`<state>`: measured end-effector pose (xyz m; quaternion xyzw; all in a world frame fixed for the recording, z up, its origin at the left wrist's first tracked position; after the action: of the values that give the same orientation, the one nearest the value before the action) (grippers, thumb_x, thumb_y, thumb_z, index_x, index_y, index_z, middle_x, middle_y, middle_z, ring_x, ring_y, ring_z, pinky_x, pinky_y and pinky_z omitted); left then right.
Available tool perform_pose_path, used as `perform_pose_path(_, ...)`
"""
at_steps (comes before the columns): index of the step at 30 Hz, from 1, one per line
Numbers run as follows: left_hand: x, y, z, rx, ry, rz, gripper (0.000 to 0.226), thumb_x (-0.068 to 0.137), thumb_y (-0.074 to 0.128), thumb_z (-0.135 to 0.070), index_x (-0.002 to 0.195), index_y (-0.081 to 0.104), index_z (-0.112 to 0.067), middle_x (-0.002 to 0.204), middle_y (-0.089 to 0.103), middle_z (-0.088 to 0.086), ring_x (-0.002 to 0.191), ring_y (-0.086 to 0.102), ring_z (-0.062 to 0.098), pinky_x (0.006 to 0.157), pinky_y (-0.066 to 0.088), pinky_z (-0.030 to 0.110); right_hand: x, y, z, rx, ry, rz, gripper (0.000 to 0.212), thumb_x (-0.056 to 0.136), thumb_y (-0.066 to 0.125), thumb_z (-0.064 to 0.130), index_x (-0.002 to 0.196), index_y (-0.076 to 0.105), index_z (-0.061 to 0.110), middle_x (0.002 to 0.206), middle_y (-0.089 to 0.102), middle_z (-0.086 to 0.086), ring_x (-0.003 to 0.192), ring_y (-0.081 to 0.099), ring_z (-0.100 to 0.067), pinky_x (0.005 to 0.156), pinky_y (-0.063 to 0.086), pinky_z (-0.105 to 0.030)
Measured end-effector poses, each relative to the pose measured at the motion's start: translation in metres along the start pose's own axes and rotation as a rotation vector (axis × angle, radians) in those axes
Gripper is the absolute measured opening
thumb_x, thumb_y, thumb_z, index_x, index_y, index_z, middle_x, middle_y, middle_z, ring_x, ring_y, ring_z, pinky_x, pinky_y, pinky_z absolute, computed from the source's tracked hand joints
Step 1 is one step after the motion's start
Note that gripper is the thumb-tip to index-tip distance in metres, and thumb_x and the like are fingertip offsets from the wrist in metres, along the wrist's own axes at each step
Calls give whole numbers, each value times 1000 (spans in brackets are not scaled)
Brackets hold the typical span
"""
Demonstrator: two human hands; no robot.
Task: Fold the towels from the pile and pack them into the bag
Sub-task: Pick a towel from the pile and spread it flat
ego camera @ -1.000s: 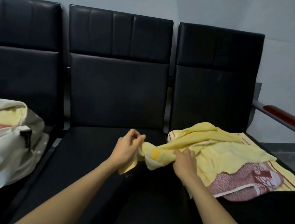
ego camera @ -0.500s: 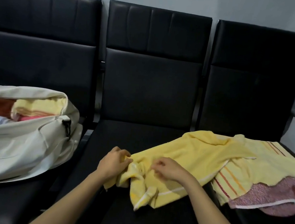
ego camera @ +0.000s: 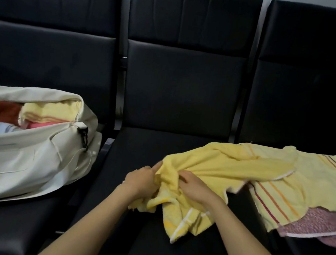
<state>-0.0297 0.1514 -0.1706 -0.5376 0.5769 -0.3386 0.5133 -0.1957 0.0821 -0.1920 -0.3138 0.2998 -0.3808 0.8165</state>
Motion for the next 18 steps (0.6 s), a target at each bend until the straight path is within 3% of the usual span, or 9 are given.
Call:
perform_pose_path(3, -4, -11, 12, 124, -252, -5, 46, 95, 38, -33, 140, 42, -23, 125, 56, 5, 111, 57, 27, 80, 42, 35, -10, 7, 25, 278, -44, 280, 29, 97, 47, 38, 98, 67, 17, 97, 64, 7, 93, 58, -10, 89, 48, -29)
perform_pose_path(4, -6, -14, 15, 129, -330, 9, 41, 95, 38, -32, 132, 50, -18, 125, 57, 5, 112, 56, 26, 80, 41, 34, -10, 7, 28, 322, -47, 306, 27, 98, 48, 35, 95, 69, 18, 93, 66, 7, 88, 60, -7, 83, 49, -24)
perform_pose_path(6, -9, -15, 20, 128, -389, 11, 40, 94, 42, -31, 128, 49, -11, 131, 48, 10, 119, 48, 28, 90, 40, 35, -8, 0, 28, 390, -24, 158, 22, 100, 47, 26, 97, 67, 17, 90, 67, 2, 79, 63, -8, 76, 54, -23)
perform_pose_path(9, -7, -15, 14, -35, -170, -142, 51, 90, 53, -22, 135, 35, -7, 140, 30, 14, 128, 32, 32, 105, 34, 40, -3, -14, 5, 166, 101, -211, 25, 100, 46, 30, 121, 55, 21, 109, 60, -1, 92, 59, -14, 83, 52, -33)
perform_pose_path(11, -4, -16, 6, -256, 51, -183, 63, 87, 51, -9, 145, 27, -12, 153, 19, 9, 141, 19, 28, 115, 23, 39, -3, -16, -10, -46, 159, -198, 43, 98, 45, 39, 139, 41, 27, 134, 43, -3, 119, 47, -21, 95, 44, -34)
perform_pose_path(14, 6, -5, 5, -95, 159, -48, 55, 97, 38, -16, 150, 24, -21, 159, 14, 1, 148, 5, 19, 120, 6, 42, -5, -12, -10, -202, 125, -75, 52, 96, 45, 50, 141, 41, 23, 144, 26, -2, 135, 25, -23, 110, 30, -37)
perform_pose_path(16, 9, 4, 6, 31, 101, 25, 45, 102, 29, -28, 145, 35, -23, 154, 28, 4, 144, 21, 21, 117, 15, 42, -6, -11, -5, -131, 64, -49, 43, 97, 44, 50, 120, 54, 16, 136, 36, -1, 123, 38, -17, 105, 35, -34)
perform_pose_path(18, 10, 3, 1, 41, 24, -102, 41, 103, 25, -33, 135, 46, -18, 135, 53, 10, 124, 47, 27, 105, 30, 39, -8, -15, -2, -50, 51, -81, 41, 97, 42, 50, 90, 57, 12, 114, 50, -1, 95, 50, -12, 83, 42, -28)
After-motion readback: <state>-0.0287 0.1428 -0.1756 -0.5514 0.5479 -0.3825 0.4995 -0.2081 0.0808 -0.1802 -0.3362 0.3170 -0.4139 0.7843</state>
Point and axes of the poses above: each hand's wrist, its own x-axis towards the middle knuckle, its own y-axis out of the palm, z = x × y, the point moved 1 cm from there along x, towards the middle knuckle
